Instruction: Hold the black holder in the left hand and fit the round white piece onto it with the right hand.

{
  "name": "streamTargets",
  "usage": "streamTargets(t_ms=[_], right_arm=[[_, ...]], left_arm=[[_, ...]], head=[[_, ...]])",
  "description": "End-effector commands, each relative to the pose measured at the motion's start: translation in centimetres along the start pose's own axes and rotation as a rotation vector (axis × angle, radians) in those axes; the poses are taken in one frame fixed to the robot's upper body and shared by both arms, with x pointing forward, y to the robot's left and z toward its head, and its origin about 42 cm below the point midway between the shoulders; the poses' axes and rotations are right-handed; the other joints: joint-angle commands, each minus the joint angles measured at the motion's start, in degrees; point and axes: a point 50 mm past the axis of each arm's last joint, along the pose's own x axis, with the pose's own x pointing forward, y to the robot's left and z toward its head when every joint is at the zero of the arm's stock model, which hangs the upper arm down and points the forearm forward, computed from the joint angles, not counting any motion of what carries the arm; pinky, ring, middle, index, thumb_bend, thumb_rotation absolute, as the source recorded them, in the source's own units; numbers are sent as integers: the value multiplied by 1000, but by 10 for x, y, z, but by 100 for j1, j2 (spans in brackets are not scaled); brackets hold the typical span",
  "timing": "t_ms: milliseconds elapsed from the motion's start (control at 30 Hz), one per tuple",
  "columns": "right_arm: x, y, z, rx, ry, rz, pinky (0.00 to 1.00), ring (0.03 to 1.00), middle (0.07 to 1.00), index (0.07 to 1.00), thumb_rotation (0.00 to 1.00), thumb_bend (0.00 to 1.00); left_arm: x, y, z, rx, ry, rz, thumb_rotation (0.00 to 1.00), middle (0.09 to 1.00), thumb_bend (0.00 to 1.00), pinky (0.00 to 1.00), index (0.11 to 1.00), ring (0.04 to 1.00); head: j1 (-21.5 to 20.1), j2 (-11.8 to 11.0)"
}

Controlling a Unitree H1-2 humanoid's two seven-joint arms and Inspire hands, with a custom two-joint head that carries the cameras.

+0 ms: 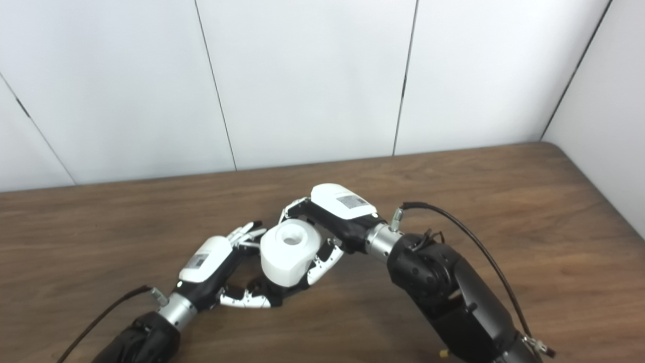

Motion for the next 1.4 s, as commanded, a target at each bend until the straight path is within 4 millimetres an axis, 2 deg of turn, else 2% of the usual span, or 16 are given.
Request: streamTargets(t_ms=[0,233,867,1367], right_arm=[[7,-14,8,-44,-53,-48,608,748,725,480,133,522],[13,-4,3,-47,-53,-24,644,742,720,479,134,522],[22,9,1,-92,-75,28,611,737,713,479,134,524],[17,0,-5,-128,-92,76,608,732,713,483,135,523]], left_arm=[[-34,-73,-2,-35,133,-248,54,896,523,967,484,983],[-34,-74,0,-38,128,-247,53,894,523,964,484,981],[-30,-76,6,-35,117,-242,53,889,523,963,484,977],[-29,-76,7,-43,126,-241,54,895,523,967,484,980]], head=[[-3,4],[33,15],[69,90],[100,122]])
